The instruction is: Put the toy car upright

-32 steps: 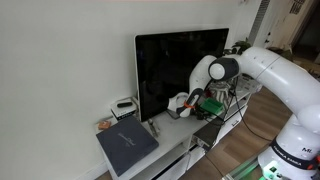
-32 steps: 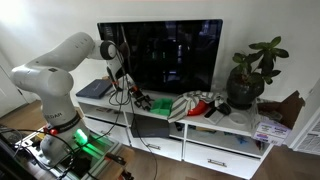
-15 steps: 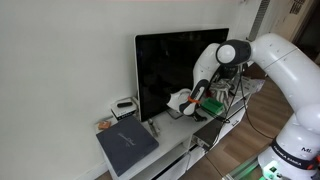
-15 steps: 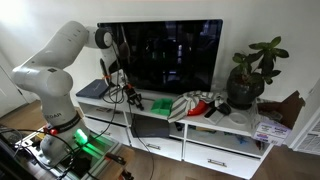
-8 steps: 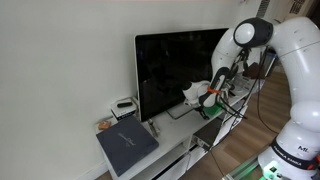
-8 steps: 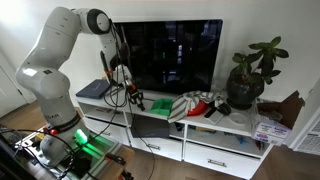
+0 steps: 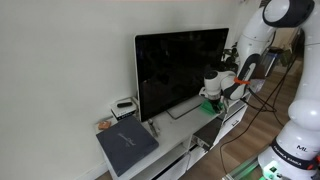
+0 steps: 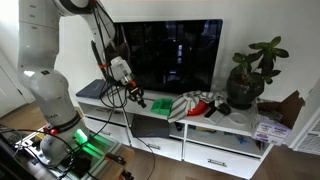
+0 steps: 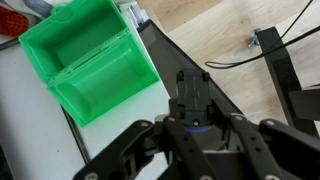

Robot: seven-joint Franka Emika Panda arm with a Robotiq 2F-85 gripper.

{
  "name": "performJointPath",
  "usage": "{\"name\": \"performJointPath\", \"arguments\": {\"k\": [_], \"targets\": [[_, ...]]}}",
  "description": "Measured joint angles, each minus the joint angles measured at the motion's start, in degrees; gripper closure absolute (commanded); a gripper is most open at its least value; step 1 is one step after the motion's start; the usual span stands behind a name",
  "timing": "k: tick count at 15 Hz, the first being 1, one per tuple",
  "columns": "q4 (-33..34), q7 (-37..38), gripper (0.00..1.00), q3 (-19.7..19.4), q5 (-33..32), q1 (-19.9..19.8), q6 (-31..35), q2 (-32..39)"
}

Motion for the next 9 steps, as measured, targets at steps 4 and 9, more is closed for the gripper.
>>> {"name": "performJointPath", "arguments": {"k": [4, 9], "targets": [[-5.01, -0.70, 0.89, -2.20, -4.76, -1.20, 9.51, -6.61], [-6.90, -10.78, 0.89, -4.27, -4.95, -9.22, 30.87, -5.54]]}}
